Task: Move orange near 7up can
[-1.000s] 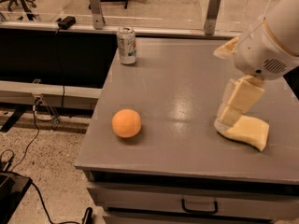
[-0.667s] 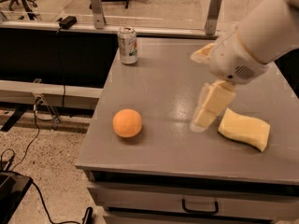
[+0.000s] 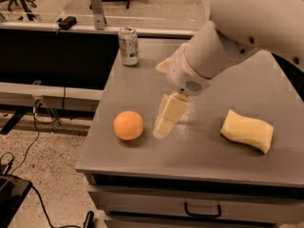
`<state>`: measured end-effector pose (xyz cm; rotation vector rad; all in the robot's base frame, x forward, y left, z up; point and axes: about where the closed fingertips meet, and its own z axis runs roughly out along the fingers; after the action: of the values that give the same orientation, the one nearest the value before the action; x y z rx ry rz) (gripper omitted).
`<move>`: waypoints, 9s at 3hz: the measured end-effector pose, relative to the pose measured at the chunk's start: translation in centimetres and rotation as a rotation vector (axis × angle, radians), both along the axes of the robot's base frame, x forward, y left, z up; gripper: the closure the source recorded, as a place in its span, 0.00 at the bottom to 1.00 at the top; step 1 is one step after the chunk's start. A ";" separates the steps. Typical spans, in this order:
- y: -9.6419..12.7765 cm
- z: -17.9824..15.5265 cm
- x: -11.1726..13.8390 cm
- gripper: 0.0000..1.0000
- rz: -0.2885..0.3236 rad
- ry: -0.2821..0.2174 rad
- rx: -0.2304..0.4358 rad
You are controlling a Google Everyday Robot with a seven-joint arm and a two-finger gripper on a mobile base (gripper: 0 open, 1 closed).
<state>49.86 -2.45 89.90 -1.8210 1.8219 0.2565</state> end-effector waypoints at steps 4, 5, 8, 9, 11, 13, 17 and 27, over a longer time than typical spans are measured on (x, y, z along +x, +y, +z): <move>4.4 -2.8 -0.6 0.00 0.204 0.056 0.096; 5.2 -3.6 -1.3 0.00 0.260 0.084 0.117; 6.6 -4.2 -2.7 0.41 0.347 0.102 0.145; 6.8 -4.0 -2.8 0.65 0.364 0.114 0.178; 6.7 -3.6 -2.7 1.00 0.355 0.128 0.213; 3.2 -0.6 1.2 1.00 0.207 0.027 0.203; 0.9 2.4 14.3 1.00 0.034 -0.162 0.266; 2.8 -2.4 22.7 0.00 -0.186 -0.032 0.413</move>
Offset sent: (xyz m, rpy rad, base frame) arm 0.0056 0.0202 -0.0045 0.0390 -0.0115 0.0769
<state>72.61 0.33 87.50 -1.3572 1.7474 0.4890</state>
